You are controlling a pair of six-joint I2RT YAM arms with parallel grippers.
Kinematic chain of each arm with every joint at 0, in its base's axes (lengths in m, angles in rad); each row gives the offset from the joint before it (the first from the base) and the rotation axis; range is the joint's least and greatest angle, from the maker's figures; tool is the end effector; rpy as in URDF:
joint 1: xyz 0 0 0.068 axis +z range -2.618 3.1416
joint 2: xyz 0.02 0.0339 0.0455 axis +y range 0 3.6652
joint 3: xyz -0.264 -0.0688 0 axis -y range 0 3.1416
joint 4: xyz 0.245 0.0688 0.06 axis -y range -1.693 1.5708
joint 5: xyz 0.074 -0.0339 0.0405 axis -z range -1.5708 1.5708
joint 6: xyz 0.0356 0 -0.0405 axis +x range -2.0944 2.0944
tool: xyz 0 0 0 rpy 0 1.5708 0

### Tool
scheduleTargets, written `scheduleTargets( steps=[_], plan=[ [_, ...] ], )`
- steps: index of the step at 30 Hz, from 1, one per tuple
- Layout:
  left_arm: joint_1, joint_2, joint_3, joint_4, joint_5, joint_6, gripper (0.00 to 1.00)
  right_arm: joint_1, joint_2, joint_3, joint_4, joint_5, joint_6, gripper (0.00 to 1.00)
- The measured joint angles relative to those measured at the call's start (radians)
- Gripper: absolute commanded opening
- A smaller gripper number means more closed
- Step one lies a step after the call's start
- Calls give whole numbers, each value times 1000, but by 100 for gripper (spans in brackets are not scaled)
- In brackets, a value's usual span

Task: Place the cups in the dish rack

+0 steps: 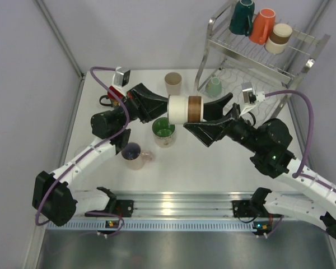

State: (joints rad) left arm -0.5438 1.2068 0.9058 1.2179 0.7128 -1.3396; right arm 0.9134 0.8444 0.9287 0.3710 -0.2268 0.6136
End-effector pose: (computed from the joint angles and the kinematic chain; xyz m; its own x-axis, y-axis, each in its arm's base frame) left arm 0.1926 -0.1437 0.4250 -0.5567 -0.5239 -0.6446 0.8288 -0.2986 -0.4732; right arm 0.1045 0.1484 0.4391 -0.2955 0.5354 -0.7912 -0.8862 0.1557 0.4363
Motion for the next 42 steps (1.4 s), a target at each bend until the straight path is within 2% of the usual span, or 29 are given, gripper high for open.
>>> scheduleTargets(
  steps=[9, 13, 16, 18, 25, 28, 31, 33, 36, 37, 38, 39, 40, 42],
  plan=[
    [0, 0, -1, 11, 5, -2, 0, 0, 16, 9, 129, -15, 0, 95],
    [0, 0, -1, 13, 5, -2, 0, 0, 16, 9, 155, -19, -1, 84],
    [0, 1, -1, 15, 5, -4, 0, 0, 16, 9, 160, -20, -3, 62],
    [-1, 1, -1, 20, 5, -10, 0, 0, 16, 9, 160, -18, -2, 58],
    [-1, 27, -1, 39, -2, -24, 0, 0, 16, 9, 142, 14, -23, 70],
    [0, 35, -1, 39, -5, -24, 0, 0, 18, 9, 138, 24, -29, 71],
    [1, 38, -2, 39, -8, -24, 0, 0, 23, 9, 138, 32, -37, 67],
    [2, 42, -2, 39, -11, -24, 0, 0, 24, 9, 138, 39, -38, 60],
    [2, 42, -6, 39, -14, -24, 0, 0, 26, 9, 138, 43, -40, 39],
    [2, 42, -7, 39, -16, -24, 0, 0, 27, 9, 138, 45, -41, 28],
    [2, 42, -10, 39, -18, -24, 1, 0, 27, 9, 138, 46, -41, 23],
    [2, 42, -13, 39, -20, -24, 21, 0, 28, 9, 137, 47, -41, 19],
    [2, 42, -15, 40, -23, -21, 31, 0, 28, 9, 137, 49, -41, 4],
    [2, 41, -24, 39, -26, -18, 44, 0, 31, 9, 137, 48, -41, 0]
  ],
)
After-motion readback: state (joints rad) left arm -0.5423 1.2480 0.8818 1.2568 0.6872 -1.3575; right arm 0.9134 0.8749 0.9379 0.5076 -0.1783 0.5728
